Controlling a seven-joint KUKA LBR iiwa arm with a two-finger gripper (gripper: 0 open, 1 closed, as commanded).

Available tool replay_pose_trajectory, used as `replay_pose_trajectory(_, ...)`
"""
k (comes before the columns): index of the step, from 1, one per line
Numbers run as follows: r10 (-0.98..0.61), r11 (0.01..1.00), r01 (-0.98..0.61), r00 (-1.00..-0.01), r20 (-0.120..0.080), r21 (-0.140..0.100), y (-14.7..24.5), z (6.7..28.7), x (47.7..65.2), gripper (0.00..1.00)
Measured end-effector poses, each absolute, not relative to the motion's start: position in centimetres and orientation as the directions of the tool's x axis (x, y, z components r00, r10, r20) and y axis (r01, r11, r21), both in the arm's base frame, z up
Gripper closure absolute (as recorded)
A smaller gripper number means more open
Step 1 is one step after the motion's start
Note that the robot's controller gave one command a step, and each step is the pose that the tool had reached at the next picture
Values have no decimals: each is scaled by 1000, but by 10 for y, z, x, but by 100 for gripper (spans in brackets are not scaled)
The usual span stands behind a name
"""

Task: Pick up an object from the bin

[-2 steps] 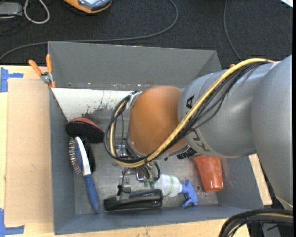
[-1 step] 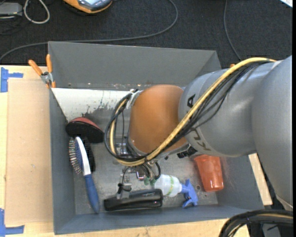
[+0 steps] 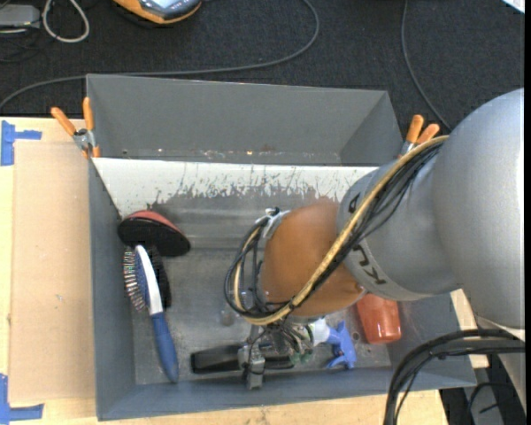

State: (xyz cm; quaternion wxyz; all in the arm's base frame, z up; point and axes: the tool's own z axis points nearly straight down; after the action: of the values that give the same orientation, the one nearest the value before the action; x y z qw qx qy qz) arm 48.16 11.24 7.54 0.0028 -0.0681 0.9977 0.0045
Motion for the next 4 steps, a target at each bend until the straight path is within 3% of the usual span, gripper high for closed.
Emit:
replay_pose_trajectory(1, -258, 966, -258, -966, -3, 2, 92, 132, 469, 0)
replay_pose_trajectory(2, -281, 960, -281, -960, -6, 8, 124, 99, 474, 0)
replay_pose_trajectory(3, -402, 916, -402, -915, -25, -2, 99, 74, 476, 0)
replay_pose_trajectory(4, -323, 947, -323, -946, -19, 2, 99, 72, 474, 100)
